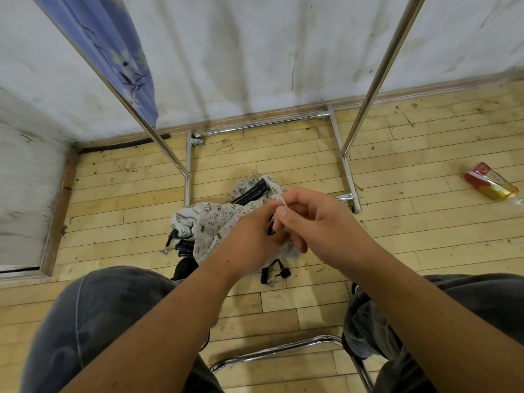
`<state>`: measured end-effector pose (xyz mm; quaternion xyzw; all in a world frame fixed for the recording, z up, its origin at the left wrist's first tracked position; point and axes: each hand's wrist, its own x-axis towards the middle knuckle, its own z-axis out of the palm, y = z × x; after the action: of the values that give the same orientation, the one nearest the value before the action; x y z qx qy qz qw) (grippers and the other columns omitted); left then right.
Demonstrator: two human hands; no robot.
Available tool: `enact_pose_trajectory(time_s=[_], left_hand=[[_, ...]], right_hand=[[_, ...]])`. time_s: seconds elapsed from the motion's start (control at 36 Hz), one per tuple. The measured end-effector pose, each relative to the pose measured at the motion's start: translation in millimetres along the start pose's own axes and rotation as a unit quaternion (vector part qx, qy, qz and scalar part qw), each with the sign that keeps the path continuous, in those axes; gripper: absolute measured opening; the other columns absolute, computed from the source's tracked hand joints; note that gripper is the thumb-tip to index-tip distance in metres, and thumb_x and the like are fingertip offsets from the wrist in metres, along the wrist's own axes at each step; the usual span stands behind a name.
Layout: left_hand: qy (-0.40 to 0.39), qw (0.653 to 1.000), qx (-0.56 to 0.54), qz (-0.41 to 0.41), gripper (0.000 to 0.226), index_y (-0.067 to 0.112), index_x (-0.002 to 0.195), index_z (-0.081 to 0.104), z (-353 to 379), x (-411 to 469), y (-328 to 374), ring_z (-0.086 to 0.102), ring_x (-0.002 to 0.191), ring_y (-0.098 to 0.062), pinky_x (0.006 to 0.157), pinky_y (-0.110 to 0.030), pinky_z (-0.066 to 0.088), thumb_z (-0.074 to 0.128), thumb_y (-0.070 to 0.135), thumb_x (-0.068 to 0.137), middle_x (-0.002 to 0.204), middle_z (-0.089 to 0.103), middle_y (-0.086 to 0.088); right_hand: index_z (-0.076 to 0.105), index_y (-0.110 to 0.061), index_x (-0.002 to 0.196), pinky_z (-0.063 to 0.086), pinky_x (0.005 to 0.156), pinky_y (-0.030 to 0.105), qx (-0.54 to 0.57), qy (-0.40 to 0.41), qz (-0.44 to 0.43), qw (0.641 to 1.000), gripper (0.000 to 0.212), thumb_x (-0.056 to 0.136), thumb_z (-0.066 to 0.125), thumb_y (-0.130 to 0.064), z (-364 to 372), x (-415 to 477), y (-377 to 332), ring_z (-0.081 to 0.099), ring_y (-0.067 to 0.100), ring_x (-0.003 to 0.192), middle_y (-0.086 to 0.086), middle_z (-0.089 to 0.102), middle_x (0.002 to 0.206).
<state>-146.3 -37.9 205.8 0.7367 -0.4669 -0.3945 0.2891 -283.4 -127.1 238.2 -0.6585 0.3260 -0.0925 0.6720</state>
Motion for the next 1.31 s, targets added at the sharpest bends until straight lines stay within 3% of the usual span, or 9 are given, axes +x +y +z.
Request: enact_pose_trajectory(time_s=[0.14,0.25,0.39,0.56,0.61,0.69,0.81,1.03,1.31], left_hand=[[0.023,1.0,-0.001,0.021,0.03,0.036,0.112,0.059,3,0,0,0.06,0.08,0.016,0.066,-0.004,0.044,0.064,0.011,0.097,0.087,0.065,0.022],[0.022,0.999,0.032,0.032,0.026,0.03,0.105,0.061,5,0,-7,0.063,0.08,-0.003,0.062,-0.015,0.049,0.06,0.008,0.092,0.087,0.067,0.012],[-0.002,0.996,0.077,0.048,0.035,0.032,0.11,0.053,11,-1,-13,0.062,0.088,0.0,0.072,-0.019,0.053,0.062,0.005,0.091,0.099,0.064,0.013],[-0.018,0.996,0.072,0.057,0.062,0.027,0.138,0.047,14,0,-13,0.055,0.083,0.017,0.066,-0.002,0.039,0.062,-0.003,0.086,0.101,0.056,0.016],[-0.02,0.996,0.063,0.056,0.066,0.028,0.141,0.046,15,1,-14,0.054,0.092,0.018,0.073,0.0,0.038,0.062,-0.003,0.085,0.111,0.057,0.015],[-0.021,0.997,0.055,0.047,0.07,0.034,0.144,0.045,19,2,-17,0.05,0.121,0.0,0.096,-0.015,0.044,0.063,0.001,0.085,0.134,0.055,0.013],[-0.022,0.996,0.076,0.044,0.071,0.034,0.146,0.044,22,2,-21,0.044,0.129,-0.008,0.106,-0.032,0.045,0.067,0.006,0.085,0.139,0.05,0.014],[-0.035,0.986,0.14,0.08,0.078,0.036,0.144,0.043,22,1,-20,0.037,0.113,-0.003,0.091,-0.015,0.036,0.072,0.008,0.077,0.121,0.046,0.016],[-0.034,0.981,0.156,0.107,0.079,0.034,0.148,0.041,24,0,-16,0.039,0.115,-0.008,0.093,-0.027,0.045,0.077,0.015,0.081,0.121,0.047,0.014]], right_hand=[[0.067,-0.02,0.121,0.051,0.063,0.037,0.037,-0.001,0.082,0.996,0.02,0.103,0.061,-0.028,-4,5,-3,0.051,0.012,0.051,0.002,0.073,0.08],[0.069,-0.019,0.115,0.047,0.055,0.03,0.038,-0.019,0.162,0.986,0.026,0.104,0.059,-0.04,-3,6,-2,0.049,0.015,0.05,0.006,0.077,0.083],[0.065,-0.013,0.116,0.044,0.051,0.028,0.039,-0.025,0.222,0.974,0.033,0.108,0.047,-0.04,-2,6,-3,0.041,0.012,0.043,0.006,0.077,0.076],[0.061,-0.01,0.12,0.044,0.053,0.032,0.027,-0.034,0.243,0.969,0.037,0.111,0.04,-0.039,-3,9,-1,0.039,0.011,0.036,0.014,0.078,0.081],[0.063,-0.009,0.118,0.044,0.054,0.032,0.016,-0.043,0.247,0.968,0.034,0.11,0.043,-0.035,-3,9,1,0.041,0.011,0.037,0.014,0.078,0.081],[0.065,-0.008,0.112,0.045,0.052,0.031,-0.01,-0.05,0.242,0.969,0.029,0.108,0.048,-0.032,-4,9,3,0.043,0.012,0.039,0.011,0.078,0.078],[0.067,-0.004,0.101,0.048,0.048,0.025,-0.069,-0.058,0.227,0.97,0.032,0.108,0.05,-0.029,-6,9,5,0.046,0.012,0.037,0.009,0.078,0.077],[0.066,-0.005,0.104,0.051,0.05,0.028,-0.119,-0.081,0.234,0.961,0.038,0.111,0.038,-0.029,-7,9,6,0.051,0.012,0.039,0.007,0.078,0.075],[0.068,-0.006,0.095,0.052,0.053,0.032,-0.144,-0.085,0.247,0.954,0.033,0.104,0.041,-0.023,-8,10,3,0.047,0.013,0.042,0.007,0.076,0.07]])
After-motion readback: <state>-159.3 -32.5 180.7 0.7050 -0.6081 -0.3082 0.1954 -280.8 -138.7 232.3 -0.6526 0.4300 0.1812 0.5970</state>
